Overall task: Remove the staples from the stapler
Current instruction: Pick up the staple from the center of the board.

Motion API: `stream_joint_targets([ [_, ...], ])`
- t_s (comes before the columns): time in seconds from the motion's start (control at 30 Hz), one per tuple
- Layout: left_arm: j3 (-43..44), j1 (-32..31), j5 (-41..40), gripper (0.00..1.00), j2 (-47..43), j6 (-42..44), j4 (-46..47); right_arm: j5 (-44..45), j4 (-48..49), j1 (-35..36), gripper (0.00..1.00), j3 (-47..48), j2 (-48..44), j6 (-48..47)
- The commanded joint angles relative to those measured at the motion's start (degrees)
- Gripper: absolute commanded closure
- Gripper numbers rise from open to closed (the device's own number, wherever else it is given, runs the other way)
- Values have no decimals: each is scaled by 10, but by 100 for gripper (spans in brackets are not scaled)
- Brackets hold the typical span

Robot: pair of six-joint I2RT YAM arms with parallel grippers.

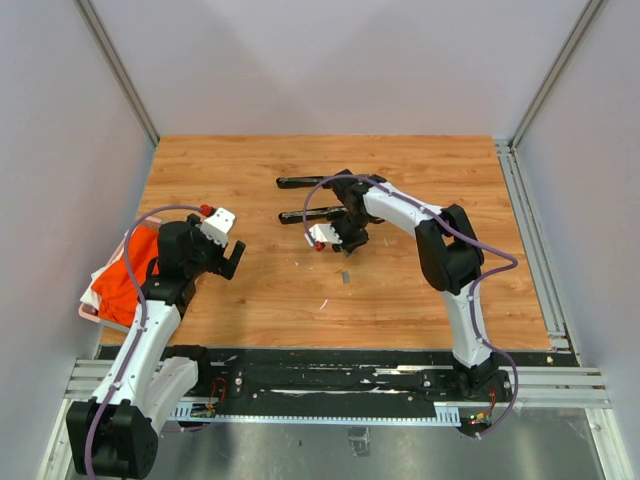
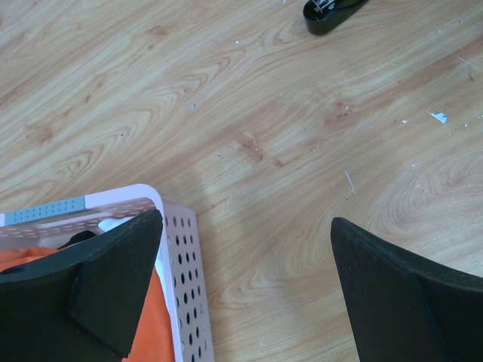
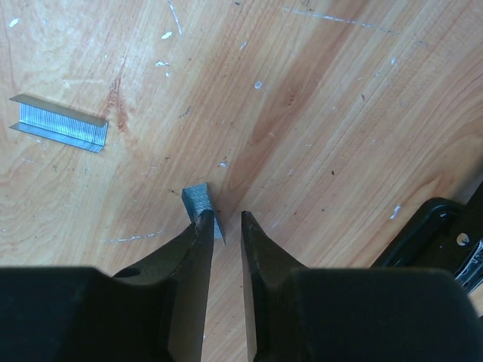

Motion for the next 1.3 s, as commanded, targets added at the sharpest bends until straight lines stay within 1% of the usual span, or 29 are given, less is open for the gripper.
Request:
stream_joint_targets([
  [0.0,-5,4,1,2,-4,4,16,9,-30,11,80,20,13,5],
  [0.13,-5,4,2,2,-6,4,16,16,-40,13,94,28,20,11],
  [0.2,-5,4,2,2,-5,5,16,20,-50,12,99,35,25,15],
  [0.5,-4,4,3,2,-7,4,15,24,-61,11,100,55,28,39],
  [0.8,-4,4,3,2,-7,4,14,19,-63,-5,100,72,-7,53],
  [1.0,-4,4,4,2,-7,5,14,22,-69,-36,100,63,-30,45],
  [1.27,-4,4,6,2,-6,5,14,21,-69,-110,99,29,-78,21],
])
